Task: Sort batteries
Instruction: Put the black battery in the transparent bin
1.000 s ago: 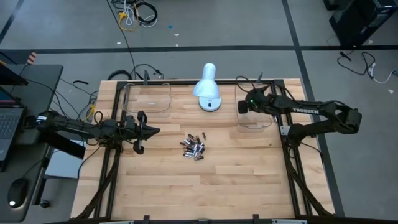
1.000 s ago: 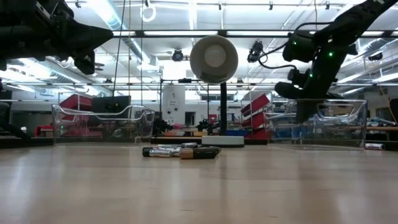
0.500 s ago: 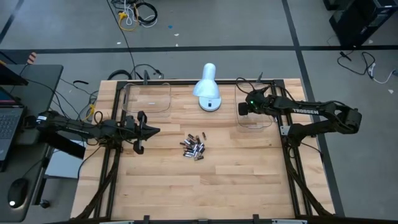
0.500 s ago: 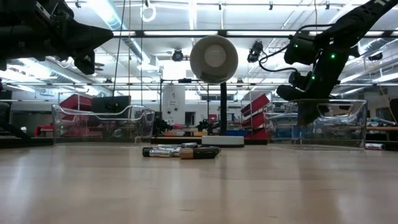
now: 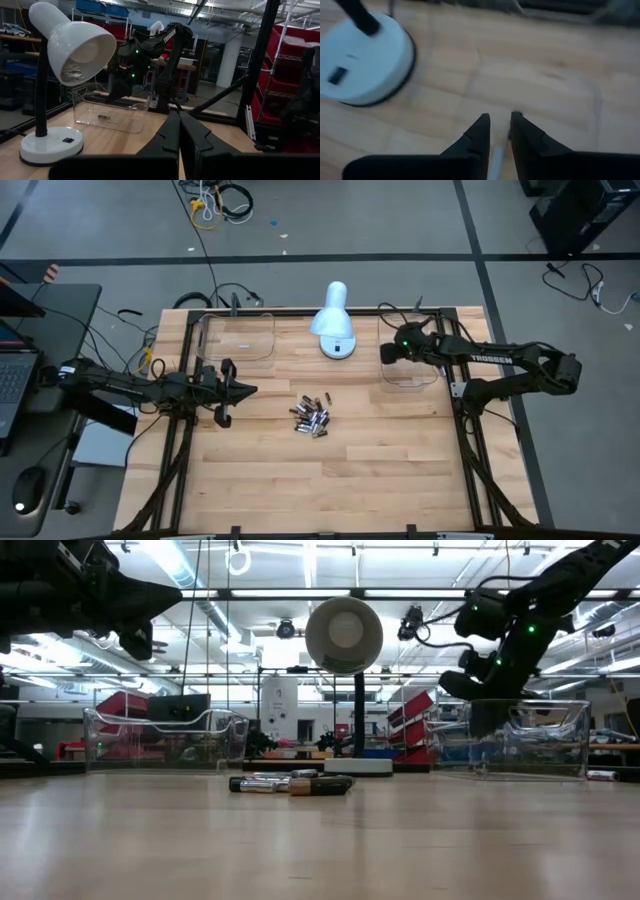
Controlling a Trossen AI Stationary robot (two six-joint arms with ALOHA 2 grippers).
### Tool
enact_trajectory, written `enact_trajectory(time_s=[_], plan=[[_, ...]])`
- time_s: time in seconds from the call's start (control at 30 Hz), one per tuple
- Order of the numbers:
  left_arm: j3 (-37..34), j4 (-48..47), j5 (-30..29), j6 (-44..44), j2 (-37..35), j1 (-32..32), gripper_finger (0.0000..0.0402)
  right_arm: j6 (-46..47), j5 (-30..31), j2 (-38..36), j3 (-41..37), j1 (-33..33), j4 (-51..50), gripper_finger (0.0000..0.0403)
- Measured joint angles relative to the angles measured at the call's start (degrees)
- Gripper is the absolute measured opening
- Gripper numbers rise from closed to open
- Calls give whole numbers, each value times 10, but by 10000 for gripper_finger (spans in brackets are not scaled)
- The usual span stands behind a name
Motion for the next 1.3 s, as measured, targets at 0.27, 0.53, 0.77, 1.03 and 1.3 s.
enact_trajectory(time_s=[0.27, 0.53, 0.77, 1.03, 1.3], plan=[[0, -1, 15, -12, 0, 0, 2, -109, 8, 0, 49, 67, 49, 60], [0, -21, 16, -15, 0, 0, 2, -165, 3, 0, 67, 215, 136, 59], [0, -35, 16, -15, 0, 0, 2, -191, 17, 0, 67, 337, 198, 59], [0, -35, 16, -14, 0, 0, 2, -247, 18, 5, 67, 422, 287, 59], [0, -34, 15, -14, 0, 0, 2, -302, 17, 87, 68, 439, 390, 59]])
